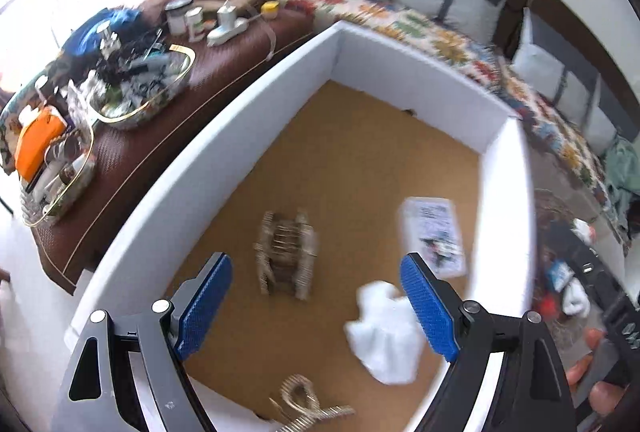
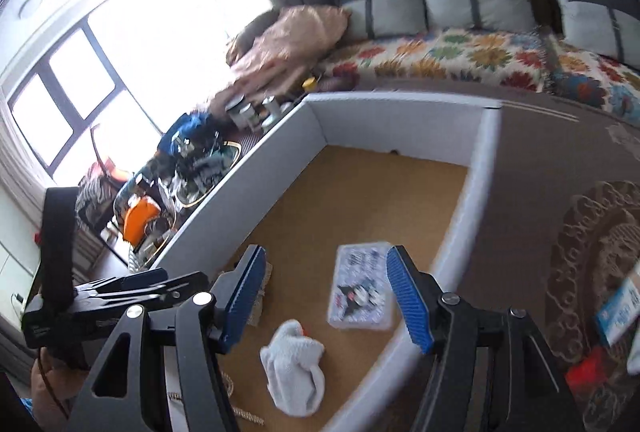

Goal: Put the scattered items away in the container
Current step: 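Withdraw both open tools from the box back over the table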

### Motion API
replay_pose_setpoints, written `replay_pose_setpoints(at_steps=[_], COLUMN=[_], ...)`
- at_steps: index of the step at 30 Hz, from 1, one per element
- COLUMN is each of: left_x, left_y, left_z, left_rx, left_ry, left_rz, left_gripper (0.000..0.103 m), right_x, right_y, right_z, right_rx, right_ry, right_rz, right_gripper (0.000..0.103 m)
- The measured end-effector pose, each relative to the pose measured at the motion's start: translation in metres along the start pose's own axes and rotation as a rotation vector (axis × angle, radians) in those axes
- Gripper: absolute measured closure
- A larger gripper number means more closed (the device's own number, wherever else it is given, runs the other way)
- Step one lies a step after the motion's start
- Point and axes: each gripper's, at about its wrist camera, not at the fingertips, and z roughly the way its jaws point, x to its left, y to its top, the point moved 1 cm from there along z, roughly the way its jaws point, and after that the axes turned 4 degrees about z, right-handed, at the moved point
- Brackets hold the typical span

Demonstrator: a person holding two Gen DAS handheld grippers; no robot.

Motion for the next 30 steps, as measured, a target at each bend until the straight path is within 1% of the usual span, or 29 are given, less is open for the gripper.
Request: replay_pose_setpoints(at_steps=[4,5,8,10,11,13,15,17,19,21,24,27,30], left_x=[-0.050,-0.063,-0.100,-0.126,-0.138,-0.165,-0.193,-0.217,-0.244,-0.266,-0.300,-0.328,-0.337], left_y=[-0.029,-0.036,-0.057,-0.072,-0.082,-0.106,-0.132,-0.154,-0.176,-0.193,-0.213,-0.225,-0.226], left_z=[-0.033,-0.041,-0.065,-0.082,-0.083,-0.074,-0.056,-0.041,-0.026,-0.017,-0.004,0.011,0.020], left_rx=[-0.046,-0.057,-0.092,-0.115,-0.114,-0.087,-0.035,0.003,0.018,0.010,0.003,0.014,0.029], left_ry=[-0.092,-0.115,-0.183,-0.229,-0.249,-0.276,-0.293,-0.298,-0.298,-0.294,-0.281,-0.262,-0.247], left_rz=[0.061,0.076,0.122,0.153,0.168,0.197,0.228,0.250,0.274,0.292,0.352,0.427,0.444], left_gripper=[0.017,0.017,0.014,0.012,0.012,0.012,0.012,0.012,0.012,0.012,0.012,0.012,0.012], right_x=[-0.020,-0.028,-0.060,-0.084,-0.098,-0.129,-0.156,-0.183,-0.204,-0.219,-0.239,-0.255,-0.265], right_y=[-0.033,-0.045,-0.084,-0.109,-0.124,-0.154,-0.179,-0.202,-0.220,-0.236,-0.253,-0.260,-0.260], right_z=[-0.049,-0.064,-0.102,-0.124,-0.137,-0.162,-0.183,-0.206,-0.227,-0.244,-0.267,-0.277,-0.280], right_rx=[-0.062,-0.075,-0.086,-0.092,-0.097,-0.103,-0.103,-0.111,-0.118,-0.116,-0.131,-0.132,-0.124], right_ry=[-0.039,-0.052,-0.104,-0.124,-0.137,-0.168,-0.207,-0.254,-0.304,-0.351,-0.429,-0.487,-0.553], right_rz=[0.007,0.002,0.013,0.047,0.069,0.109,0.142,0.178,0.209,0.234,0.257,0.304,0.323], right_gripper=[0.039,0.039,0.039,0.039,0.039,0.039,0.039,0.039,0.039,0.039,0.039,0.039,0.039])
